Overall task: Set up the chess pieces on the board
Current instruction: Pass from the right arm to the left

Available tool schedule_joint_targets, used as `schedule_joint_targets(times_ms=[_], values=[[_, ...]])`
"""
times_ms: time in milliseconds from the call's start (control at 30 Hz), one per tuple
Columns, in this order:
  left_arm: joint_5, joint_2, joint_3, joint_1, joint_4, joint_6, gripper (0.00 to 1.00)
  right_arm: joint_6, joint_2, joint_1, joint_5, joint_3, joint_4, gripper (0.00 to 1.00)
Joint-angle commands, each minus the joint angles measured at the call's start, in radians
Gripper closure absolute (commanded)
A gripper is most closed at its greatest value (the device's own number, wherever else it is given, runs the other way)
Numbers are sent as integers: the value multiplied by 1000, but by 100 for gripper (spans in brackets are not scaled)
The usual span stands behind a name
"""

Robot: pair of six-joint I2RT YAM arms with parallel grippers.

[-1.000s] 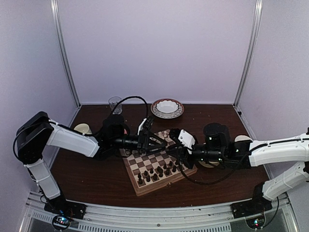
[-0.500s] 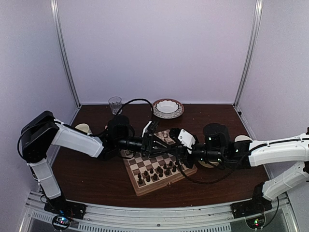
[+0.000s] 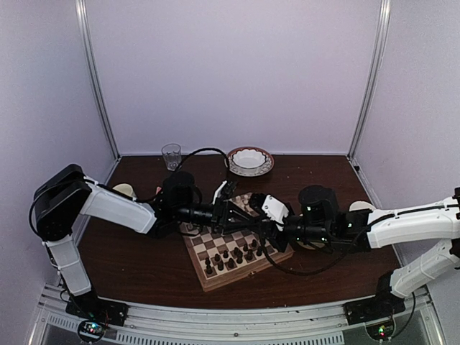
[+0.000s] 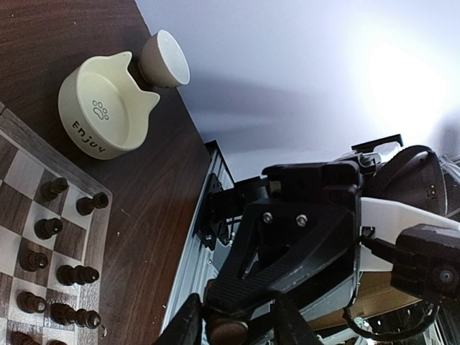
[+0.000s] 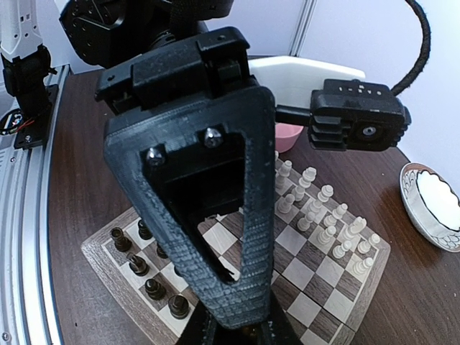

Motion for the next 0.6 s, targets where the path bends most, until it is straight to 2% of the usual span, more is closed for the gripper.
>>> schedule_joint_targets(times_ms=[0,233,567], values=[[36,16,28,-10,64,-17,66,-2,17,10,10,34,18,90],[50,20,27,-10,108,-50,68,-6,15,11,6,32,18,87],[61,19,31,-9,106,-49,84,-6,21,12,7,37,12,85]])
